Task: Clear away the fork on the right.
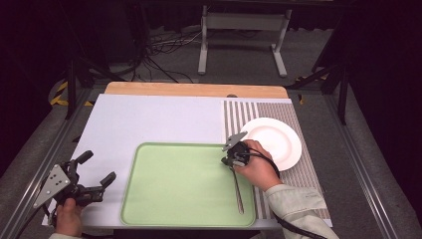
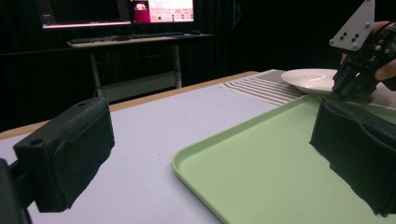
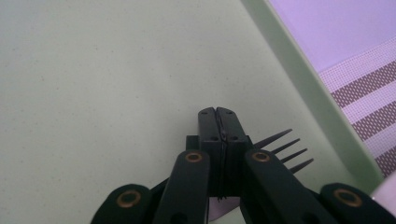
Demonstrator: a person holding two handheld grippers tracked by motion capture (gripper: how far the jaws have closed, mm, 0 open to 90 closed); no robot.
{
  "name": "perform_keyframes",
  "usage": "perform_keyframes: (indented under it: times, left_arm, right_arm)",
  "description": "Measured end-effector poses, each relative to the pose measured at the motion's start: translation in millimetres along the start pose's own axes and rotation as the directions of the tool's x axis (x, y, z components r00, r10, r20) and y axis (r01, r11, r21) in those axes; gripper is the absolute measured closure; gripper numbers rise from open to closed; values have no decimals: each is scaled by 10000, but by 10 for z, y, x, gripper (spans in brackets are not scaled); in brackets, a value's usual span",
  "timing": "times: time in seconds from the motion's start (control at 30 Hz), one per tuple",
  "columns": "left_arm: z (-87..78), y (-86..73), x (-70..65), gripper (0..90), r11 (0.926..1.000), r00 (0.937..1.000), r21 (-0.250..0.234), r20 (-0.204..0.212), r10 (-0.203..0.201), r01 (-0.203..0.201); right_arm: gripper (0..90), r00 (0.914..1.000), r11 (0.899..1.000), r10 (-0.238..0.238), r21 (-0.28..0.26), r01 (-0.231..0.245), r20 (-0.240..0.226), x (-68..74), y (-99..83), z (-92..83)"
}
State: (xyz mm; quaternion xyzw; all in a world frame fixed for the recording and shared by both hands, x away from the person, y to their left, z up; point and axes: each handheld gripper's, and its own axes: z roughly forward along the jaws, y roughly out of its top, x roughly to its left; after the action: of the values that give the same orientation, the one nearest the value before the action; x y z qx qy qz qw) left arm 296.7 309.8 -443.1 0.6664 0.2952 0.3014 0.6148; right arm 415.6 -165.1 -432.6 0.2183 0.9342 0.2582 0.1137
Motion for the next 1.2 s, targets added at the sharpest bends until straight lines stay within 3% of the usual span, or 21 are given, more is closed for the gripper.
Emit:
perform_keyframes:
  times: [0.4, 0.53, 0.63, 0.7, 0.77, 0.8, 0.83, 0.87, 0.9, 1.03, 1.2]
  left_arm:
    - [2, -1, 0, 4, 10000, 10000, 8, 1, -5, 5]
    - [4, -1, 1, 4, 10000, 10000, 7, 0, -9, 9]
    - [6, -3, 4, 4, 10000, 10000, 33, 1, 5, -5]
    - [9, -4, 4, 4, 10000, 10000, 36, 11, 19, -20]
    - [12, -4, -1, 4, 10000, 10000, 36, -1, 7, -7]
    - [13, -4, -2, 4, 10000, 10000, 36, 7, 5, -5]
    - [14, -4, -5, 4, 10000, 10000, 23, 3, -18, 18]
    - [14, -3, -4, 4, 10000, 10000, 19, 0, -15, 15]
    - [13, -1, -3, 4, 10000, 10000, 2, -3, -22, 22]
    - [13, -2, -1, 4, 10000, 10000, 33, 14, -6, 6]
    - [14, 1, -2, 4, 10000, 10000, -26, 7, -13, 13]
  right_arm:
    - [900, 9996, 9996, 239, 138, -241, 168, -58, -62, -39]
    - [900, 9992, 9992, 398, -55, -398, 28, -56, -53, -57]
    - [814, 9988, 9980, 468, -414, -474, -140, -45, -22, -103]
    - [686, 9985, 9964, 481, -679, -499, -279, -28, 12, -162]
    - [570, 9953, 9906, 783, -1075, -841, -570, -9, 34, -206]
    - [570, 9953, 9906, 783, -1075, -841, -570, -9, 34, -206]
    - [439, 9916, 9832, 1019, -1437, -1127, -800, 13, 50, -242]
    - [439, 9916, 9832, 1019, -1437, -1127, -800, 13, 50, -242]
    - [354, 9916, 9799, 971, -1665, -1102, -852, 28, 65, -276]
    - [246, 9927, 9727, 966, -2046, -1096, -724, 52, 83, -350]
    - [180, 9957, 9659, 781, -2435, -878, -494, 50, 94, -434]
